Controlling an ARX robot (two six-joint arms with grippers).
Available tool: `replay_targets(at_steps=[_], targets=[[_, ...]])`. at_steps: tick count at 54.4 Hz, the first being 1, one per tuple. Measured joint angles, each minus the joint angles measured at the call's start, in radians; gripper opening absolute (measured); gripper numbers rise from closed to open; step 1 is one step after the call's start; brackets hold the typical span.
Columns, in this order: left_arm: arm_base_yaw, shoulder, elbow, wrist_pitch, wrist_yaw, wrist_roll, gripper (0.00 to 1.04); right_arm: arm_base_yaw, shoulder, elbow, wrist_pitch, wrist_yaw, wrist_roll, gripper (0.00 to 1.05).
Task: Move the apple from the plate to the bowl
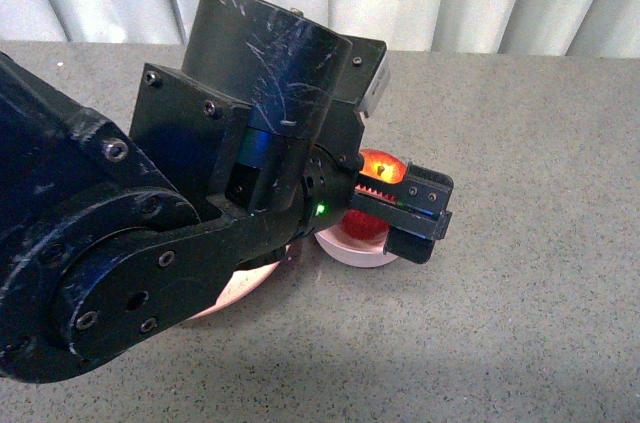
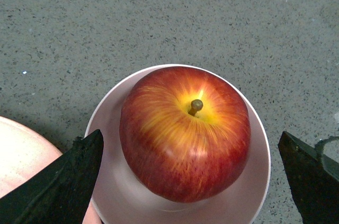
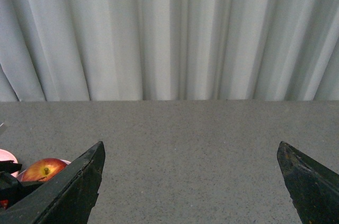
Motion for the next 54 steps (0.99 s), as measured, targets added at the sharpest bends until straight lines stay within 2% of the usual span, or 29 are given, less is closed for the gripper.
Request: replay_targets(at_steps=[12,23,38,45,47,49,51,54], targets=[[0.038,-0.141,-0.109,0.060,-0.032,-0.017,0.98,0.000,0.000,0.000,0.000,0.000,0.000,0.95],[0.137,-0.372,-0.306,0.069,-0.071,-0.039,0.98,0.000,0.000,0.000,0.000,0.000,0.000,0.95],[0.301,-0.742,-0.494,-0.096,-0.126,-0.062,0.98,0.000,0.000,0.000,0.000,0.000,0.000,0.95],[0.319,-0.794,-0.509,-0.103,-0.136,-0.063,0.98,0.000,0.000,0.000,0.000,0.000,0.000,0.95],[0.317,-0.786,-0.516,-0.075,-0.153,-0.048,0.97,0.000,0.000,0.000,0.000,0.000,0.000,0.95],[0.318,-0.751,-0.563,0.110,-0.220,-0.006,0.88,0.000,0.000,0.000,0.000,0.000,0.000,0.95],[0.336,-0.744,-0.631,0.294,-0.228,0.041,0.77,0.000,0.000,0.000,0.000,0.000,0.000,0.95],[0.360,-0.787,-0.666,0.372,-0.216,0.061,0.66,0.000,0.000,0.000,0.000,0.003,0.000,0.95]])
